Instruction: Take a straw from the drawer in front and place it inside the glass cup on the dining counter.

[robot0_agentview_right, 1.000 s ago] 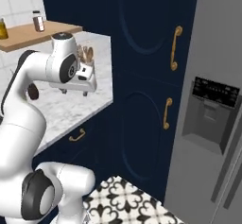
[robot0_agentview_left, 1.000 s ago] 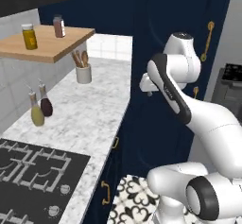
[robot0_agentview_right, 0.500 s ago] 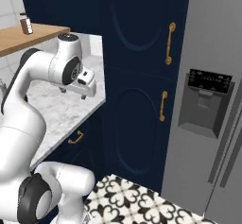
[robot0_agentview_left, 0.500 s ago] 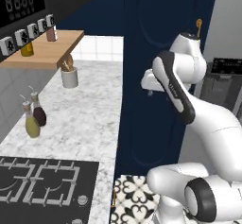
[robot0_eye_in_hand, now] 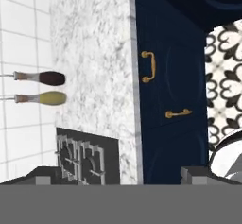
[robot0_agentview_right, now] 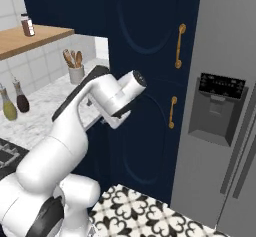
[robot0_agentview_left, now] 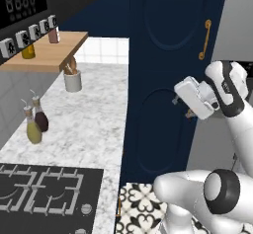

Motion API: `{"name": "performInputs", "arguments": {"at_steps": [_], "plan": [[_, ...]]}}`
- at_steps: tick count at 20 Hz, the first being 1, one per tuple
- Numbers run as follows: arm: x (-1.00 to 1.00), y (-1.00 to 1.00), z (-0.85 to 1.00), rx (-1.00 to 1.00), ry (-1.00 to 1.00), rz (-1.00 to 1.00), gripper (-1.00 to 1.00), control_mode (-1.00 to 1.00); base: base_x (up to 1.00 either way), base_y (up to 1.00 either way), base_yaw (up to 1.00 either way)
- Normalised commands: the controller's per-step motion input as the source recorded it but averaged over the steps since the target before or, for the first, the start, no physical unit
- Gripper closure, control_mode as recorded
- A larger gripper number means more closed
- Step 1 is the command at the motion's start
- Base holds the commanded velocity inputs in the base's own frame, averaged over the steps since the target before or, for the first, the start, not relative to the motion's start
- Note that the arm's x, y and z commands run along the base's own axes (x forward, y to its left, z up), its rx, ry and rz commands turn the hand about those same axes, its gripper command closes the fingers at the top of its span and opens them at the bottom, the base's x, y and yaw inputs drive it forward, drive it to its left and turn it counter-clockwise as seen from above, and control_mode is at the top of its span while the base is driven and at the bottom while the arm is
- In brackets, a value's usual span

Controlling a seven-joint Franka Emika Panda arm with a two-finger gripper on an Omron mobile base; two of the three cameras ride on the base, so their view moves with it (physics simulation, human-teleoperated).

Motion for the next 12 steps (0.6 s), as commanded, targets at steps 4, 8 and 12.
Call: {"name": "performInputs", "arguments": {"at_steps": [4, 8, 12], "plan": [[0.39, 0.05, -0.93, 0.21, -0.01, 0.05, -1.00, -1.00, 0.00, 0.00, 0.00], [0.36, 0.27, -0.84, 0.04, -0.08, 0.11, -1.00, -1.00, 0.00, 0.00, 0.00], [0.40, 0.41, -0.93, 0.07, -0.02, 0.10, -1.00, -1.00, 0.00, 0.00, 0.00]]}}
